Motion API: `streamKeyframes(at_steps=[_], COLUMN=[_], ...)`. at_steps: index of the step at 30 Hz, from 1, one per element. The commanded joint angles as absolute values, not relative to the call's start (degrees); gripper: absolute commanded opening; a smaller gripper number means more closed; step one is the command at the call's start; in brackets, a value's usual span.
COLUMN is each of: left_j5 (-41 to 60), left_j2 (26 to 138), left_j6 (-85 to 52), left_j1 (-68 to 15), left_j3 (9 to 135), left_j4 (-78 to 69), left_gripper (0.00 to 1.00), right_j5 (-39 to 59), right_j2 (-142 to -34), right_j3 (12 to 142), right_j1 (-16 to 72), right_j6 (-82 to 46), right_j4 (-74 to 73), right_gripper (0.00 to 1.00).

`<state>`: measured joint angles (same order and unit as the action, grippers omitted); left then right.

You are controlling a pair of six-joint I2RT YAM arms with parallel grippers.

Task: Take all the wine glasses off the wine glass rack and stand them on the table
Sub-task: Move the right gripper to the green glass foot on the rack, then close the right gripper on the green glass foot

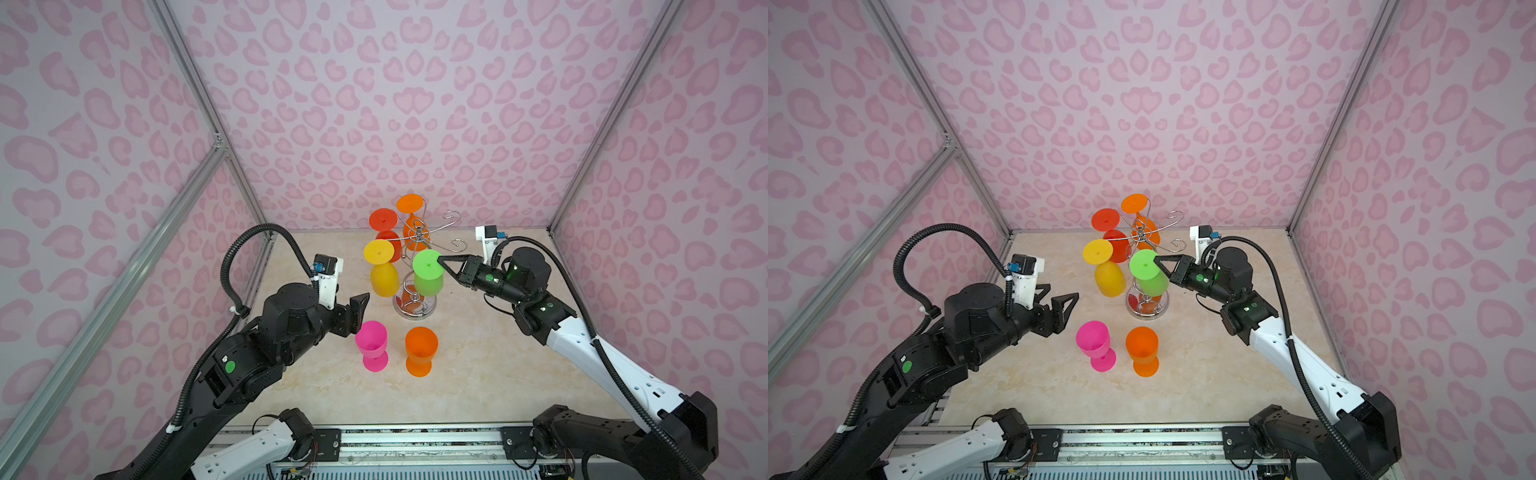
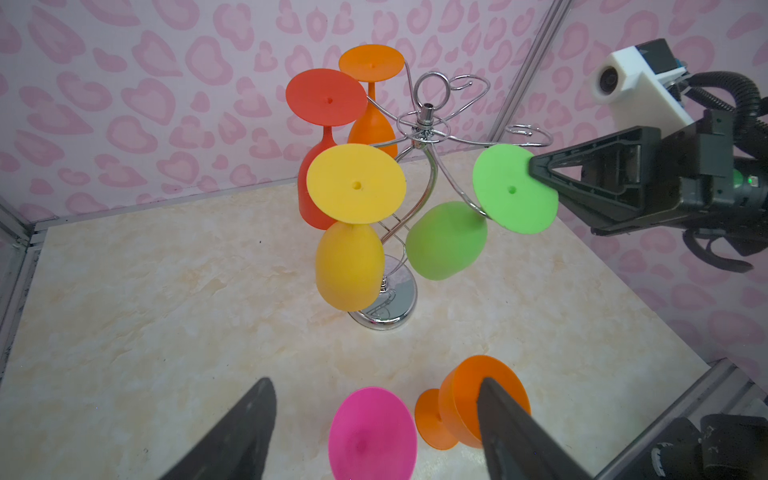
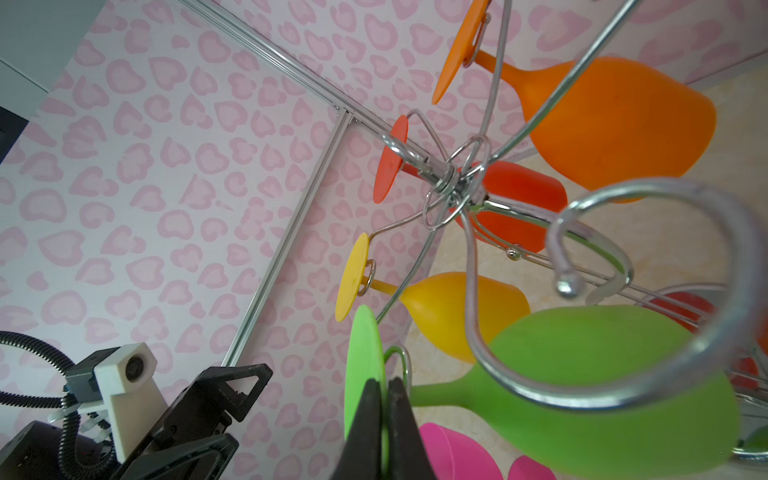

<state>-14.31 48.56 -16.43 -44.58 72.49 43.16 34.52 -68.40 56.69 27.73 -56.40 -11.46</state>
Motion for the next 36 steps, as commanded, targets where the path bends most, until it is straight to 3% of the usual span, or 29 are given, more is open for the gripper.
streamKeyframes(at_steps=[1, 7, 16, 36], left_j5=[-13.8, -13.21, -12.57, -10.64], left_j2=[48.84, 49.29, 49.44, 48.43], left_j6=[-15.98, -15.8, -15.64, -15.98], left_j1=[-44.29, -44.02, -43.33, -41.22], left_j3=[72.6, 72.6, 72.11, 69.62], left_j4=[41.4, 41.31, 41.29, 40.74], left_gripper=[0.78, 0.78, 0.78, 0.78], right_j5=[35.23, 37.12, 39.94, 37.11], right_j2=[-68.54, -69.29, -70.71, -68.07], right_j3=[57.17, 56.92, 54.59, 57.34], right_j1=[27.73, 27.06, 25.69, 27.37], right_j6=[-56.84, -59.9, -67.43, -63.19], right_j4=[-12.54, -16.35, -26.28, -14.78], right_gripper=[0.05, 0.0, 0.0, 0.0])
